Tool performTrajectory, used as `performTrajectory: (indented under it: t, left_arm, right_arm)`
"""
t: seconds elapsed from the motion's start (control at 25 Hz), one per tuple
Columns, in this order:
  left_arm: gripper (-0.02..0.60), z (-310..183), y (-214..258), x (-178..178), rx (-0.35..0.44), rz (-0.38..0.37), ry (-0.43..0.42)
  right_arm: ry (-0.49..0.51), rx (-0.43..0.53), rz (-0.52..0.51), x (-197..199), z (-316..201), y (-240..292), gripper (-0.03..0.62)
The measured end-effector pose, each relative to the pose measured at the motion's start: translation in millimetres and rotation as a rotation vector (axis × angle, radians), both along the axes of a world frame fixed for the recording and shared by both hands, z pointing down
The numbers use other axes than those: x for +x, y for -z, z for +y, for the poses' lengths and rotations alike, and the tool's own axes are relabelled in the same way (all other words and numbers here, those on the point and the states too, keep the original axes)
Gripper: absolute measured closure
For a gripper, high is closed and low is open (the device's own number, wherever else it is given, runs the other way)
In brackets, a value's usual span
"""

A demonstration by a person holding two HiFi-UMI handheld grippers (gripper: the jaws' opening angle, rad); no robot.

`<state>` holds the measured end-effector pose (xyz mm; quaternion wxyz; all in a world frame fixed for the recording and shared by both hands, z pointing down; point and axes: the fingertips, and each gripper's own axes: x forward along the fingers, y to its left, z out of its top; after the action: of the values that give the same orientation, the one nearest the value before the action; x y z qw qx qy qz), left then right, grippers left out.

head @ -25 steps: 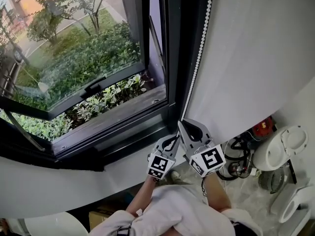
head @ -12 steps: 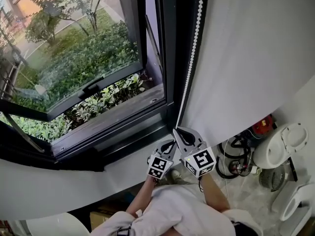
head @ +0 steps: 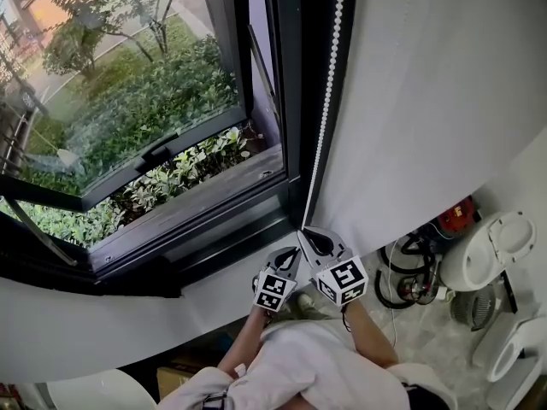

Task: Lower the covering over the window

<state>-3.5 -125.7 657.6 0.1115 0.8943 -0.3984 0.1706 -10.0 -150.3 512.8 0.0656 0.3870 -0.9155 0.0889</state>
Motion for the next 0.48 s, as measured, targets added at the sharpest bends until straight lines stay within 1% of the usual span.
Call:
performTrajectory:
  t: [0.12, 0.2, 0.24, 0.48]
  left_arm:
    - [0.549, 0, 23, -8, 0.007, 0.043, 0.009]
    - [0.470, 0, 47, -13, 0.023, 0.082, 0.002]
    - [0.452, 0, 61, -16, 0.037, 0.101, 0.000]
    - [0.446, -7, 156, -26, 0.160, 0.170, -0.022]
  right_arm:
    - [0.006, 0.000, -0.003, 0, 0, 1, 0.599]
    - [0.008, 0.000, -0.007, 1, 0, 1, 0.599]
    - [0.008, 0.001, -0.009, 1, -1, 1, 0.599]
    - [0.013, 0.001, -0.015, 4, 0, 0, 0.599]
